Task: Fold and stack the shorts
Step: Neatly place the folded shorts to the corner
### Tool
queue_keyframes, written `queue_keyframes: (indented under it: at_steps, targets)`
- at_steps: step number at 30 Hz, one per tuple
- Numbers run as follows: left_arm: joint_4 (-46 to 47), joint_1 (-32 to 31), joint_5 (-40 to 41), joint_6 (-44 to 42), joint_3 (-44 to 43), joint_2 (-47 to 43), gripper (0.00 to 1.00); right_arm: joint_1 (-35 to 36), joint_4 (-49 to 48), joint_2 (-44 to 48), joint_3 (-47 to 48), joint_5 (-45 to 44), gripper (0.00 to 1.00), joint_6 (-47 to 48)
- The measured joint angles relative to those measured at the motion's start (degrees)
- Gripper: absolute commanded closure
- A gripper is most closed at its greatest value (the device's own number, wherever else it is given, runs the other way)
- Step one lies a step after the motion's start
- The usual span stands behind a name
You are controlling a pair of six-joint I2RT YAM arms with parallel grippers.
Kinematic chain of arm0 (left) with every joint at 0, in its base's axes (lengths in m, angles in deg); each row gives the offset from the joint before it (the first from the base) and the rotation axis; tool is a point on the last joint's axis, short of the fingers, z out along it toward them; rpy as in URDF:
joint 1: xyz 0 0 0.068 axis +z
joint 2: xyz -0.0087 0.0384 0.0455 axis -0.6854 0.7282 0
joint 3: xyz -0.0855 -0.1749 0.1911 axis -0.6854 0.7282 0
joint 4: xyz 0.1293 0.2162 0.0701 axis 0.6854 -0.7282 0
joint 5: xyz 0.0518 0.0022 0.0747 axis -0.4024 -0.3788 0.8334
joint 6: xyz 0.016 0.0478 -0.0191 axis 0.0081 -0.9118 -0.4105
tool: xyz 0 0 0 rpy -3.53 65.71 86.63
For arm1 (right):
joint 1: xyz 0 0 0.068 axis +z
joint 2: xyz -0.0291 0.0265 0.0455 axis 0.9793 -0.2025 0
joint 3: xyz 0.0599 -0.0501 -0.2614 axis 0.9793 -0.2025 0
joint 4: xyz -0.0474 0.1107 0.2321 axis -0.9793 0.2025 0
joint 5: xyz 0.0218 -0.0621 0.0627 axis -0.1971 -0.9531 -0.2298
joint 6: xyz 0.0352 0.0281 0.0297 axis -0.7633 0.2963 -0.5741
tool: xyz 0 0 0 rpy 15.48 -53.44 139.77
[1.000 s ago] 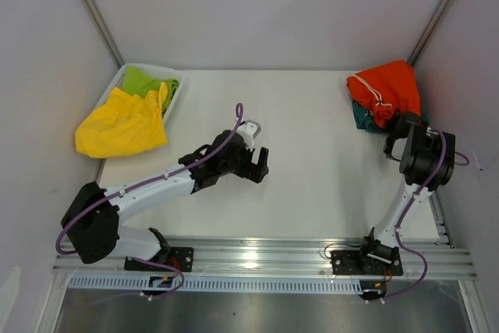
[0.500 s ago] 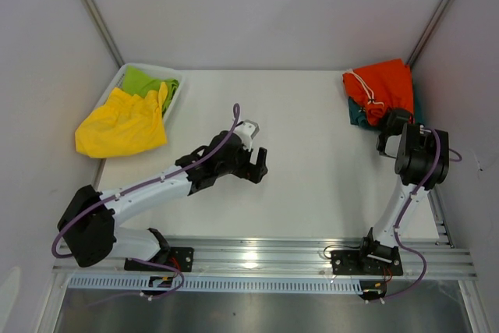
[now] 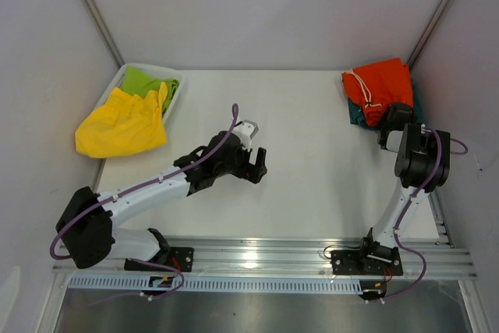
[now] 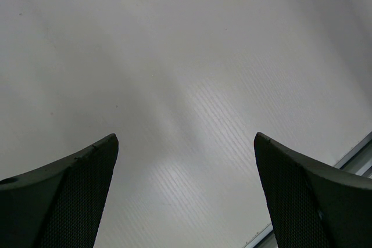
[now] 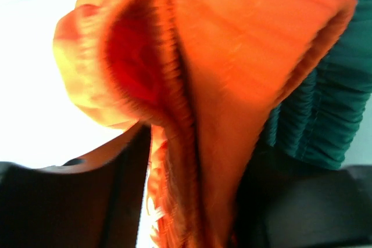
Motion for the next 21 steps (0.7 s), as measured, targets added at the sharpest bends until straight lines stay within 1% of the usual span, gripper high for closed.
queue_keyframes:
  at_steps: [1,2,4,6,8,11,13,17,18,19,21]
  targets:
    - [0.0,0.0,0.0,0.0,0.0,0.0,0.01,-0.1,0.7,0.6,0.0,0.0,0.41,0.6]
    - [0.0,0.0,0.0,0.0,0.0,-0.2,0.01,-0.3,1.7,1.4,0.0,0.0,0.35,1.4]
    - [0.0,0.0,0.0,0.0,0.0,-0.4,0.01,-0.8,3.8,3.2,0.0,0.0,0.28,2.9]
    - [0.0,0.0,0.0,0.0,0.0,-0.8,0.01,-1.3,6.4,4.8,0.0,-0.1,0.16,4.2]
    - [0.0,0.0,0.0,0.0,0.0,-1.3,0.01,-1.8,9.9,6.6,0.3,-0.1,0.08,6.1]
    - [-0.2,0.0,0.0,0.0,0.1,-2.4,0.01,-2.7,17.3,8.3,3.4,-0.1,0.03,9.5]
    - [-0.4,0.0,0.0,0.0,0.2,-3.1,0.01,-3.5,22.1,9.6,5.5,-0.3,0.01,12.0]
    - [-0.4,0.0,0.0,0.0,0.2,-3.9,0.01,-4.9,31.4,13.7,7.9,-1.2,0.01,17.3]
    - [-0.5,0.0,0.0,0.0,0.2,-3.9,0.01,-5.2,33.3,14.8,8.5,-1.3,0.03,18.8]
    - [-0.4,0.0,0.0,0.0,0.3,-3.9,0.01,-5.6,34.3,15.9,8.9,-1.3,0.1,20.5]
    - [-0.5,0.0,0.0,0.0,0.5,-3.9,0.01,-6.0,35.5,18.1,9.3,-0.8,0.12,23.5]
